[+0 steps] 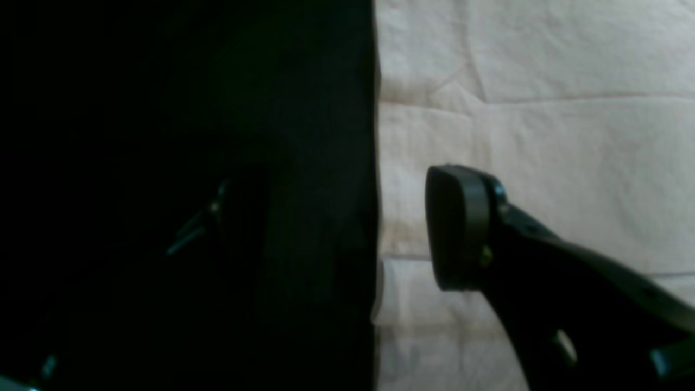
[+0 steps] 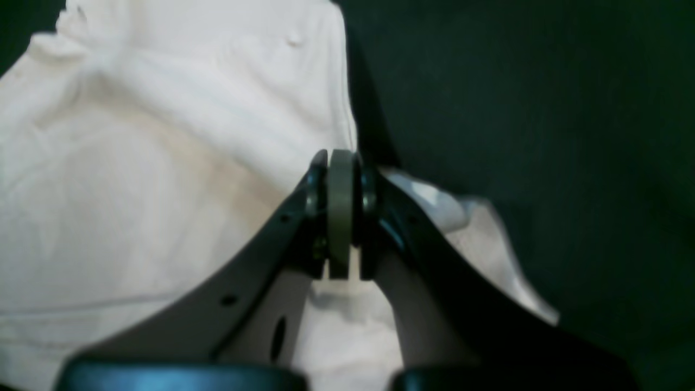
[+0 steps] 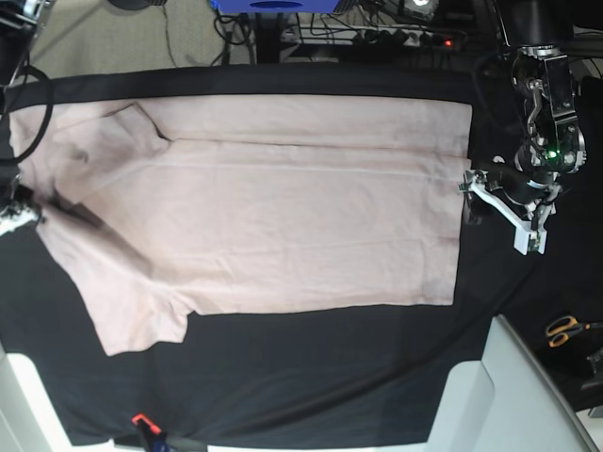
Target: Fold the T-shirt properly
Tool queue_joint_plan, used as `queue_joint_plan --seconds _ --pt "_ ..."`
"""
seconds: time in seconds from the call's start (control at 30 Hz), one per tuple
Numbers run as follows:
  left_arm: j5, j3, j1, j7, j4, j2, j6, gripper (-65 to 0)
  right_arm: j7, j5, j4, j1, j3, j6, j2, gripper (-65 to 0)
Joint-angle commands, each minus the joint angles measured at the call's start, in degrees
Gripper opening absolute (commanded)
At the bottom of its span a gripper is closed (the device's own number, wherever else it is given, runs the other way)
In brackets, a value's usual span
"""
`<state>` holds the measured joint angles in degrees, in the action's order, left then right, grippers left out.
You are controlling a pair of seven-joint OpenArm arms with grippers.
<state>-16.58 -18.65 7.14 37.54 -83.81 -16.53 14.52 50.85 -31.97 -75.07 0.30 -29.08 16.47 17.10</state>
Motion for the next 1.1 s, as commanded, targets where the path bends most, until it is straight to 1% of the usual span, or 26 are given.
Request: queue_joint_plan --seconds 0.0,0.1,0.13,0.2,0.3,0.33,0.37,0.43,0.47,0.57,0.63,0.7,0.8,0.87,0.93,1.0,1.07 --pt "-0.08 -0.29 -0.59 -1.01 -0.80 -0.92 -0.24 -20.9 0.36 -0.69 -1.28 0.89 -1.29 0.19 0.52 -64.2" --pt "0.01 -0.29 -0.59 -1.01 -0.80 -1.00 -0.24 -20.9 5.02 -0.69 -1.55 1.24 -4.02 0.19 -1.32 -63.2" --pt "0.01 -0.38 -0.59 -1.01 -0.80 -1.00 -0.24 -20.9 6.60 -0.69 -1.55 1.33 -4.63 0.19 -1.50 -60.2" --pt "0.01 -0.64 -0.59 -1.01 -0.80 -1.00 -0.24 -20.9 8.36 -1.05 -1.99 1.42 -5.16 0.19 -1.50 -49.7" --pt "0.01 -0.82 -0.59 -1.01 -0.72 -1.00 -0.24 -20.9 8.45 -0.87 -5.24 1.42 -5.25 0.19 -1.85 -33.0" --pt "0.01 -0.82 -0.59 -1.01 -0.72 -1.00 -0.24 -20.9 8.18 -0.69 -5.86 1.77 -5.25 0.19 -1.85 -29.6" --pt "0.01 -0.82 -0.59 -1.01 -0.72 -1.00 -0.24 -20.9 7.39 -0.69 -6.03 2.74 -5.16 0.19 -1.59 -27.9" --pt "0.01 -0.82 -0.59 -1.01 -0.72 -1.00 -0.24 -20.9 6.16 -0.61 -3.75 5.11 -4.72 0.19 -1.15 -27.6" --pt "0.01 -0.82 -0.59 -1.01 -0.72 -1.00 -0.24 -20.9 5.90 -0.61 -1.02 7.13 -4.72 0.19 -0.36 -27.8" --pt "0.01 -0.55 -0.59 -1.01 -0.80 -1.00 -0.24 -20.9 5.46 -0.52 9.53 13.20 -4.63 0.54 1.05 -27.6" --pt "0.01 -0.64 -0.59 -1.01 -0.80 -1.00 -0.24 -20.9 3.26 -0.52 17.62 16.45 -4.37 0.54 2.90 -27.6" --pt "0.01 -0.82 -0.59 -1.01 -0.80 -1.00 -0.24 -20.9 -0.34 -0.52 23.95 18.56 -1.21 0.54 4.04 -27.6" --pt "-0.08 -0.91 -0.41 -1.01 -0.89 -1.00 -0.24 -20.9 -5.71 -0.78 32.91 21.20 6.36 0.54 6.15 -27.5" --pt "-0.34 -0.91 -0.24 -1.01 -0.89 -1.09 -0.24 -20.9 -8.87 -0.96 37.57 22.08 9.34 0.54 6.33 -27.5" --pt "-0.34 -0.91 -0.15 -1.01 -0.80 -1.09 -0.24 -20.9 -11.60 -0.96 41.09 22.34 10.40 0.63 6.15 -27.5" --pt "-0.34 -0.91 -0.06 -1.01 -0.80 -1.09 -0.24 -20.9 -12.92 -0.96 42.32 22.25 10.58 0.63 5.97 -27.5" --pt "-0.43 -0.91 -0.06 -1.01 -0.80 -1.09 -0.24 -20.9 -13.09 -0.96 42.32 22.17 10.58 1.25 4.92 -27.5"
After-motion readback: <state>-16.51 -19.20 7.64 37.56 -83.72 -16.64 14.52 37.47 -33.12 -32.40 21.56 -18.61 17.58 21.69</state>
